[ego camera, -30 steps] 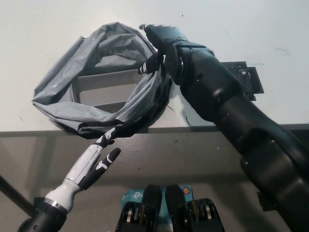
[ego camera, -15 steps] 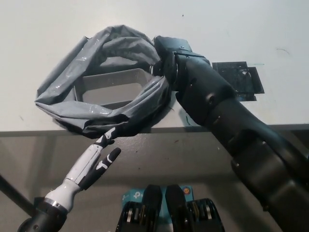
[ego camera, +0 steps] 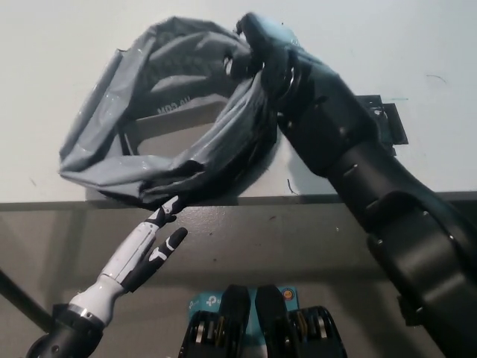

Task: Use the right hand to pick up a small rectangular container and put it into a plastic bag and lift the bag

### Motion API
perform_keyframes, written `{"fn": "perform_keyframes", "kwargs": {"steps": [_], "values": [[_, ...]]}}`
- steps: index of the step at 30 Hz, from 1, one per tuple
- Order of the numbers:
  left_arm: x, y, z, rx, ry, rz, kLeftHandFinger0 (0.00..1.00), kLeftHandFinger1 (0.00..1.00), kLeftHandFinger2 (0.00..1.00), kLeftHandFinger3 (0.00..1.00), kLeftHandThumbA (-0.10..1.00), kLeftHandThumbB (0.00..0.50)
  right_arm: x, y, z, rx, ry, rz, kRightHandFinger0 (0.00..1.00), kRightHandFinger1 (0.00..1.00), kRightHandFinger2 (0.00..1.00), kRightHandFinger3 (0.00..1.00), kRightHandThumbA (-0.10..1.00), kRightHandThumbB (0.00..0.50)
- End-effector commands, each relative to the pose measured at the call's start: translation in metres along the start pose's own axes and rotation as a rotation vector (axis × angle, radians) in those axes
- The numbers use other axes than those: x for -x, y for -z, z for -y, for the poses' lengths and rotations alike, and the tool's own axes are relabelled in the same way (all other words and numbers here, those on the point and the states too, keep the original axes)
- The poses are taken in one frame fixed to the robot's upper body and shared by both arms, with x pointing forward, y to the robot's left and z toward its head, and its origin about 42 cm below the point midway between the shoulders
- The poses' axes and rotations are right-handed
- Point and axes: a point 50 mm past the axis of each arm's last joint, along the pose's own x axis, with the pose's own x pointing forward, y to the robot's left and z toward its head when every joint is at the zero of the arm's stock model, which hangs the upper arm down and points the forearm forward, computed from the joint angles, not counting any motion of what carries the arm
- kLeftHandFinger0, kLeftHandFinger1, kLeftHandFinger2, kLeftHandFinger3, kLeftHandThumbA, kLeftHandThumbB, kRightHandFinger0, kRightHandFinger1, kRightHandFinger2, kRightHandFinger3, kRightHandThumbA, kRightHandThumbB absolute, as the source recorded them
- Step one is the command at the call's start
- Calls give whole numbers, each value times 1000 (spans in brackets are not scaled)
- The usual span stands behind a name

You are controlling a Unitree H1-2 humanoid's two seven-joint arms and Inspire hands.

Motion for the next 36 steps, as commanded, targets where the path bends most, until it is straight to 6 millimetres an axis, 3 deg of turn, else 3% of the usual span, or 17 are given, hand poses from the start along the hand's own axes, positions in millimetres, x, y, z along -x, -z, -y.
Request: {"fn": "perform_keyframes", "kwargs": {"steps": [1, 5, 10, 11, 12, 14, 16, 18, 19, 20, 21, 23, 26, 28, 31, 32, 36], "values": [[-8, -9, -12, -45, 15, 34, 1000, 1000, 1000, 1000, 994, 203, 11, -45, 60, -155, 45, 134, 0, 190, 332, 210, 399, 132], [-8, -9, -11, -48, 16, 30, 1000, 1000, 1000, 1000, 999, 212, 17, -53, 71, -340, -9, 157, 0, 325, 599, 385, 337, 132], [-9, -9, -11, -51, 17, 31, 1000, 1000, 1000, 1000, 1000, 206, 15, -57, 82, -675, -52, 170, 0, 236, 548, 436, 410, 110], [-9, -9, -11, -51, 18, 31, 1000, 1000, 1000, 1000, 1000, 207, 14, -58, 85, -773, -55, 176, 0, 211, 537, 473, 363, 85], [-9, -8, -11, -50, 19, 32, 1000, 1000, 1000, 1000, 1000, 216, 15, -61, 91, -897, -63, 197, 0, 213, 565, 477, 339, 17], [-9, -8, -11, -46, 16, 33, 1000, 1000, 1000, 1000, 1000, 211, 17, -68, 103, -1028, -65, 245, 0, 205, 603, 510, 335, 1], [-10, -9, -11, -49, 12, 39, 1000, 1000, 1000, 1000, 1000, 201, 20, -81, 124, -1108, -57, 314, 0, 180, 621, 647, 394, 0], [-10, -9, -12, -54, 10, 43, 1000, 1000, 1000, 1000, 1000, 189, 25, -99, 145, -1135, -23, 364, 0, 164, 630, 766, 393, 0], [-10, -10, -12, -54, 10, 44, 1000, 1000, 1000, 1000, 1000, 189, 27, -103, 150, -1140, -17, 374, 0, 164, 630, 766, 393, 0], [-11, -10, -12, -56, 10, 43, 1000, 1000, 1000, 1000, 1000, 190, 31, -111, 158, -1149, -9, 391, 0, 208, 711, 894, 358, 0], [-11, -9, -11, -58, 10, 42, 1000, 1000, 1000, 1000, 1000, 191, 35, -122, 170, -1159, 2, 417, 0, 230, 713, 927, 355, 0], [-11, -10, -10, -63, 11, 44, 1000, 1000, 1000, 1000, 1000, 190, 45, -145, 194, -1151, 30, 472, 0, 260, 717, 949, 378, 0], [-12, -10, -10, -65, 12, 47, 1000, 1000, 1000, 1000, 1000, 187, 52, -162, 211, -1156, 49, 513, 0, 272, 725, 959, 382, 0], [-11, -10, -10, -69, 22, 40, 1000, 1000, 1000, 1000, 1000, 214, 59, -176, 225, -1161, 71, 549, 0, 314, 782, 1000, 333, 0], [-10, -12, -10, -97, 46, 58, 1000, 1000, 1000, 1000, 1000, 215, 63, -182, 232, -1157, 84, 565, 0, 347, 796, 1000, 246, 0], [-11, -13, -10, -115, 83, 74, 1000, 1000, 1000, 1000, 1000, 240, 62, -181, 231, -1147, 91, 562, 0, 362, 801, 1000, 231, 0], [-11, -18, -8, -136, 232, 114, 1000, 1000, 1000, 1000, 1000, 247, 56, -173, 224, -1135, 107, 544, 0, 340, 746, 1000, 265, 0]]}}
